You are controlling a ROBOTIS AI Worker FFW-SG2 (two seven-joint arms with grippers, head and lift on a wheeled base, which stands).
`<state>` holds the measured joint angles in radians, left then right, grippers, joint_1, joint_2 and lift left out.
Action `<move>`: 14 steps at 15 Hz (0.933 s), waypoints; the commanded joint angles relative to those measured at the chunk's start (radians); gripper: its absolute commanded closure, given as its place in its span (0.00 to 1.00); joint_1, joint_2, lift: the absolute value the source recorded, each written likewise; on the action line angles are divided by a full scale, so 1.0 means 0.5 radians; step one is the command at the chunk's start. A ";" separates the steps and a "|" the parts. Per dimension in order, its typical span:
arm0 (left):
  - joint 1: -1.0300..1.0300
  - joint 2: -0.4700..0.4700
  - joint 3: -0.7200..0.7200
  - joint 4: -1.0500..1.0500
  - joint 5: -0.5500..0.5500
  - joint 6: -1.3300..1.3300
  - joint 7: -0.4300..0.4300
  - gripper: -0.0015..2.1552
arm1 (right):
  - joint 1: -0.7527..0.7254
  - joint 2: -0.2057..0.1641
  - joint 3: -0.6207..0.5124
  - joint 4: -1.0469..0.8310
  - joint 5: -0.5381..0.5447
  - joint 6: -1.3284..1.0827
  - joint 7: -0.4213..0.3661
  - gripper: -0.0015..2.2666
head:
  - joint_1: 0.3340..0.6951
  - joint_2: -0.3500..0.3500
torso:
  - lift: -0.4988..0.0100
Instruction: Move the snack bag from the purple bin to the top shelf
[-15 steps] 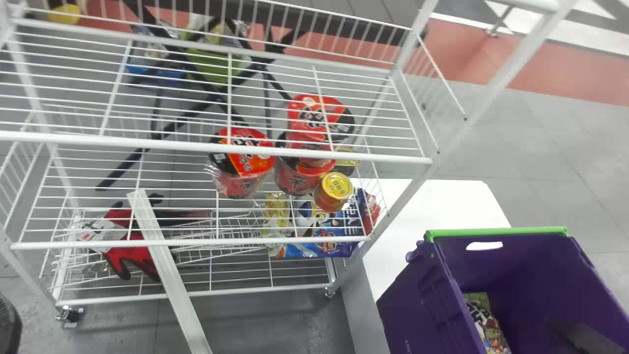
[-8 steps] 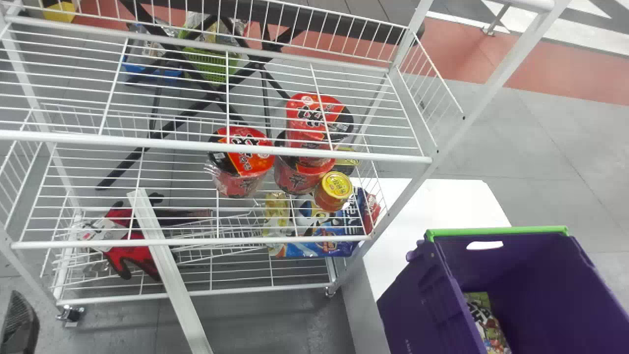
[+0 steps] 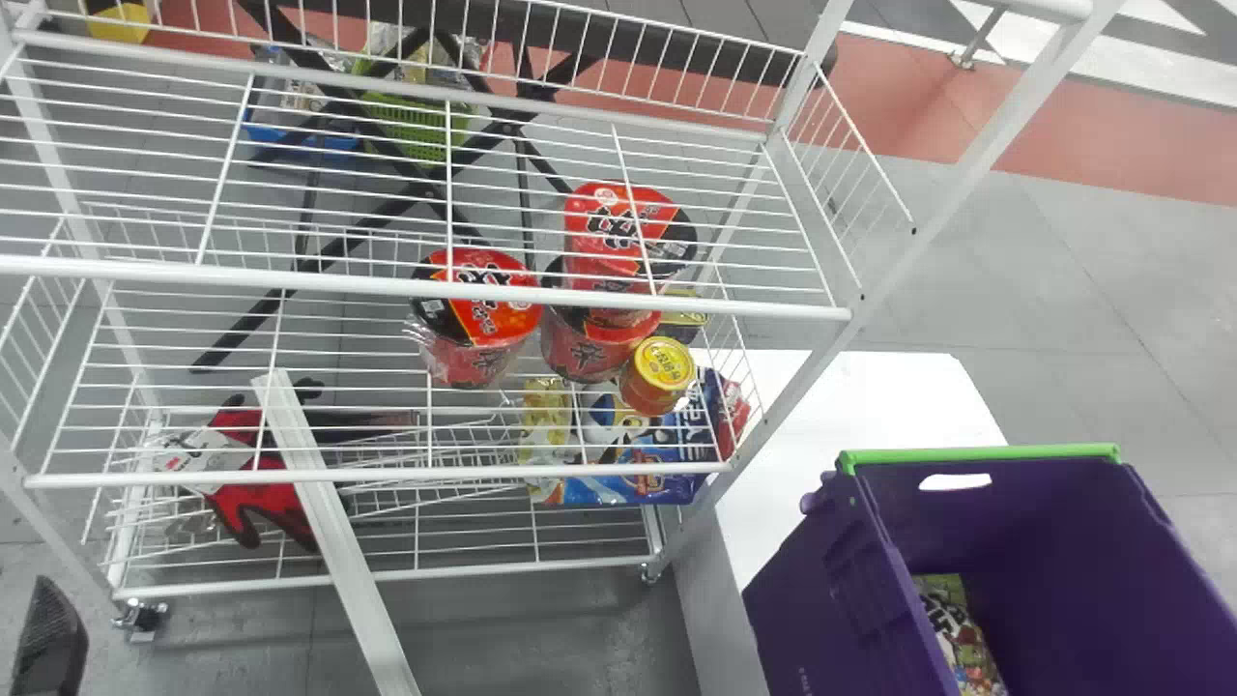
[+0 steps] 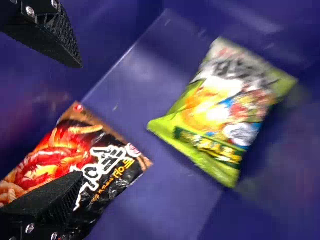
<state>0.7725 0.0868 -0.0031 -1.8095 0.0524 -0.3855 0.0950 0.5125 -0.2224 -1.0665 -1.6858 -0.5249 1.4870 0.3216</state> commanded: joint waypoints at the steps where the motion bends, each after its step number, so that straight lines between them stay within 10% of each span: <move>1: -0.008 -0.005 0.000 0.017 0.006 0.009 0.000 0.03 | -0.053 -0.046 0.194 0.113 0.136 -0.024 0.001 0.01 | 1.00 0.00 | 0.09; 14: -0.035 -0.026 -0.015 0.125 0.009 -0.120 0.040 0.03 | -0.261 -0.270 0.841 0.785 0.565 -0.576 -0.069 0.01 | 1.00 0.00 | 0.09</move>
<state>0.7566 0.0741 -0.0108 -1.7520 0.0568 -0.4334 0.1137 0.3827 -0.3583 -0.6796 -1.3223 -0.2612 1.2511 0.2866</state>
